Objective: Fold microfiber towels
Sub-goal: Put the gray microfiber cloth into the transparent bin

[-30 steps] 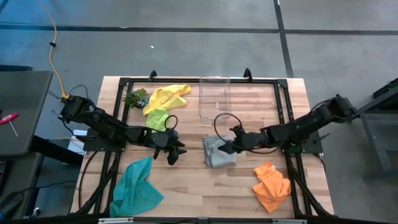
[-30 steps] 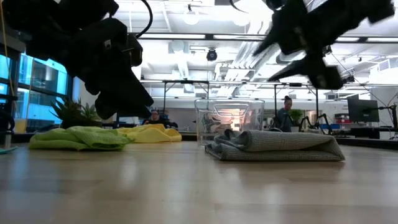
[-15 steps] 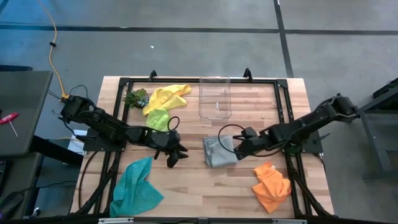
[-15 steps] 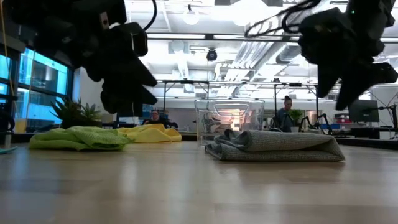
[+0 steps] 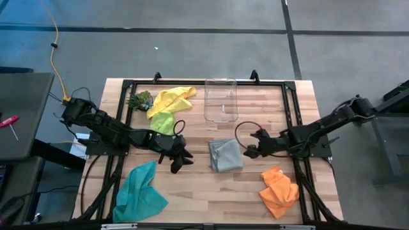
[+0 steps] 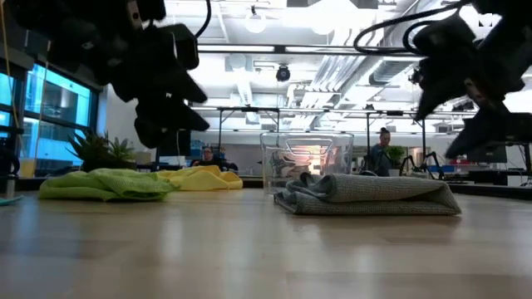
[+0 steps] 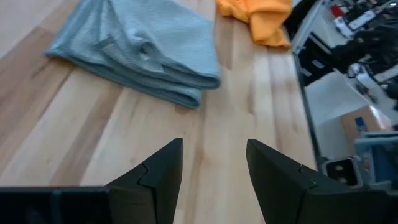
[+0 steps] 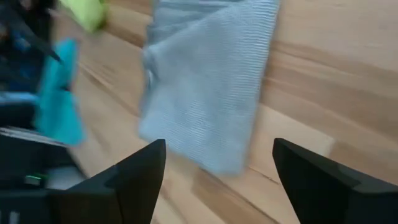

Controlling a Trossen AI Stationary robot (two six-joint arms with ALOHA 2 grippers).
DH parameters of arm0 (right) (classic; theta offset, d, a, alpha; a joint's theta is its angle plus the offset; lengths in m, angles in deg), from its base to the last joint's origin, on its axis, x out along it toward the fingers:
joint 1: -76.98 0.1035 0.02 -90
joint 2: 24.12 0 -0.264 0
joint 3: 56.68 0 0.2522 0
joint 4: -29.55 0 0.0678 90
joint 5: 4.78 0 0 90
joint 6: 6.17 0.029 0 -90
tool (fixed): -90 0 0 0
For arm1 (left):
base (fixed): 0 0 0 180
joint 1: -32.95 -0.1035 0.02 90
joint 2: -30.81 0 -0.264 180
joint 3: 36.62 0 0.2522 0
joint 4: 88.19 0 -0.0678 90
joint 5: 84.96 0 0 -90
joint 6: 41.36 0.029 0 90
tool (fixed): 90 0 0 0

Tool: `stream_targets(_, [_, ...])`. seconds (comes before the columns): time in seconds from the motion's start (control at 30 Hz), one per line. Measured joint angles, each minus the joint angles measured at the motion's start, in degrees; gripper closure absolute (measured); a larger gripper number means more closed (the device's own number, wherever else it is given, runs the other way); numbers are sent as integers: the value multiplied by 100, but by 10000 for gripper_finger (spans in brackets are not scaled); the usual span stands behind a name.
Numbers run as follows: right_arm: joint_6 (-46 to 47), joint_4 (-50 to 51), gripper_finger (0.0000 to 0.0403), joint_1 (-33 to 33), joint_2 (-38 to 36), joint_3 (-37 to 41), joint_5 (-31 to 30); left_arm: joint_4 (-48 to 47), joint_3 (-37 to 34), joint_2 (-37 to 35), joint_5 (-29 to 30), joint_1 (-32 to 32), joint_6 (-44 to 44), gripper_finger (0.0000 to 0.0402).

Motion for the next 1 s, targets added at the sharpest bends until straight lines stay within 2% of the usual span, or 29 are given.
stream_targets(0.1, [158, -259, 114, -75, 185, 148, -17, -1, 5, -148, -108, 0, -2, 234])
stream_targets(0.3, [130, -470, 114, -363, 1080, -19, -23, 3, 9, -713, -157, 0, -4, 234])
stream_targets(0.4, [36, -647, 114, -462, 1582, -241, 54, 4, 14, -1053, -39, 0, -2, 234])
stream_targets(0.57, [153, -670, 114, -546, 2257, -504, 184, 11, 14, -1496, 493, 4, 59, 234])
stream_targets(0.73, [156, -616, 114, -543, 2687, -787, 217, -20, 14, -1675, 830, 4, 194, 234])
stream_targets(1.0, [185, -464, 118, -538, 3298, -1317, 363, -481, 14, -1682, 846, 4, 196, 234])
